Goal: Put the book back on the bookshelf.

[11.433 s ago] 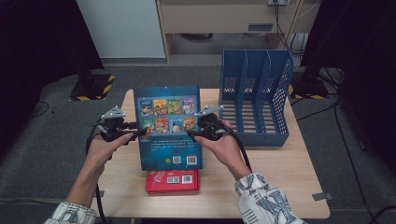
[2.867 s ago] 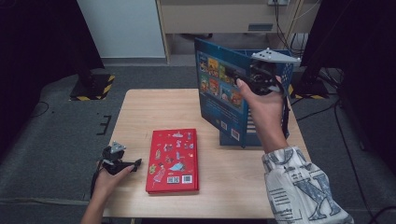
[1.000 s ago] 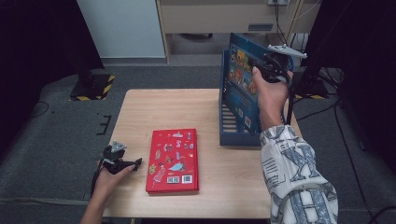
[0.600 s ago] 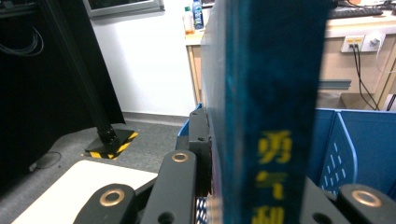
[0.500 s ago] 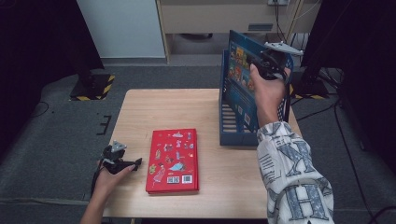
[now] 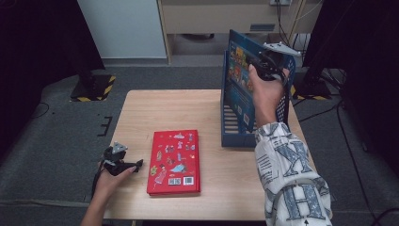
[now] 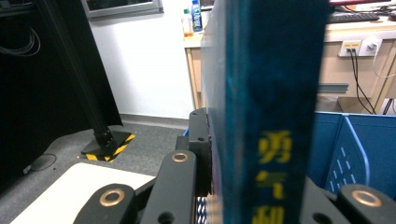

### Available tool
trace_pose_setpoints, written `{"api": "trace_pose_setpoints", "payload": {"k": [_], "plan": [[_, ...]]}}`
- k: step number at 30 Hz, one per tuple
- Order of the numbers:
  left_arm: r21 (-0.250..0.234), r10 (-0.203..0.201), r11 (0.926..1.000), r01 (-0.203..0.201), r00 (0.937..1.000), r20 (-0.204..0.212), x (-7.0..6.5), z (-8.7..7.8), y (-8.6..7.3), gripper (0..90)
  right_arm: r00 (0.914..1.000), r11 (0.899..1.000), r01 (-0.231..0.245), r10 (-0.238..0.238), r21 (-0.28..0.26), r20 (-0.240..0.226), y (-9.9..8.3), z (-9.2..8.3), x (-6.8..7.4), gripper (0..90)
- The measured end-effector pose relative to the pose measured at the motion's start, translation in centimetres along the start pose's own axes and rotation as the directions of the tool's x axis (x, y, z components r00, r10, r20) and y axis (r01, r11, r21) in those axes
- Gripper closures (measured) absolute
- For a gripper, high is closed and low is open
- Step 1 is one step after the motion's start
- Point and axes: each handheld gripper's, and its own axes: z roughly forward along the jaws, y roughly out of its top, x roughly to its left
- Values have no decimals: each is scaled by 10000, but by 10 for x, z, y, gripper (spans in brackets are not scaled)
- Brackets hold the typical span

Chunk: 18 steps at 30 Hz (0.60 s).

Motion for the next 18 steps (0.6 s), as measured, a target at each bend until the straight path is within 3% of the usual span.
{"api": "trace_pose_setpoints", "payload": {"k": [13,18], "plan": [[-31,4,10000,-4,10000,8,0,1,0,0,9998,9998,134,-132,-129,146,-9,4,7,818],[-46,-1,10000,1,10000,11,0,1,0,0,9999,9990,89,-83,-436,143,-15,7,9,818]]}}
